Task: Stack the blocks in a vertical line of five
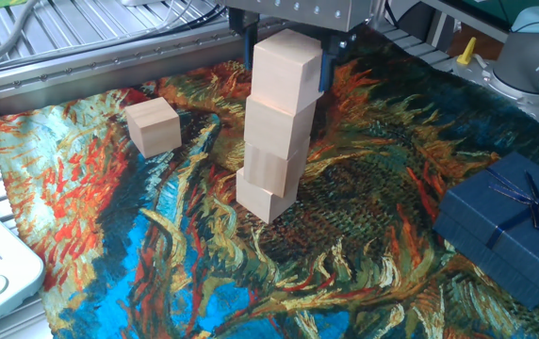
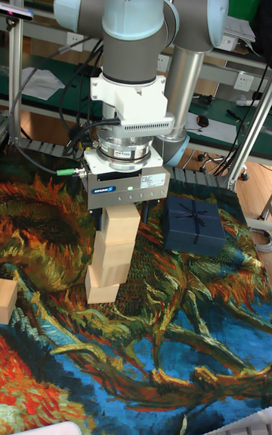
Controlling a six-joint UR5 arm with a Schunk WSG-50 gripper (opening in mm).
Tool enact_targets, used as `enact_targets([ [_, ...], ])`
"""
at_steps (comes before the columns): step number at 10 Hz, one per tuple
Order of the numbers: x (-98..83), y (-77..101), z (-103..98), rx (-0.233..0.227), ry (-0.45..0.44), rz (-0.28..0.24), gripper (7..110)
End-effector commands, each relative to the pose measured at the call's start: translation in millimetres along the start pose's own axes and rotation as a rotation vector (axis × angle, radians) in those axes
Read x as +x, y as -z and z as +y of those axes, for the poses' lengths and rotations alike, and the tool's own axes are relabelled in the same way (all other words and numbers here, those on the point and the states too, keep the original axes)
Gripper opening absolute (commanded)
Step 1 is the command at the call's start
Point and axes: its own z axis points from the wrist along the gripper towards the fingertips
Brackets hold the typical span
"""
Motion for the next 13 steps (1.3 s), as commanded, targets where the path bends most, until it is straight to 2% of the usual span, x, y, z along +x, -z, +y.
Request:
enact_targets([
  [1, 2.9, 6.5, -4.7, 0.029, -0.001, 0.012, 110],
  [3, 1.5, 24.2, 3.4, 0.01, -0.022, 0.007, 110],
  [4, 0.9, 33.2, -0.2, -0.002, -0.018, -0.002, 110],
  [5, 2.2, 42.1, -13.8, -0.002, -0.022, -0.005, 110],
  [7, 0.3, 56.3, -37.1, -0.033, -0.041, -0.019, 110],
  [8, -2.1, 61.9, -51.0, -0.04, -0.046, -0.032, 88],
  [9, -5.2, 63.3, -59.5, -0.048, -0.063, -0.047, 88],
  [10, -5.2, 61.3, -75.4, -0.008, -0.096, -0.048, 88],
  [11, -1.6, 59.4, -102.2, 0.078, -0.115, -0.027, 88],
  [12, -4.5, 54.7, -121.4, 0.109, -0.082, -0.02, 88],
  [13, -10.8, 48.5, -128.0, 0.087, -0.078, -0.027, 88],
])
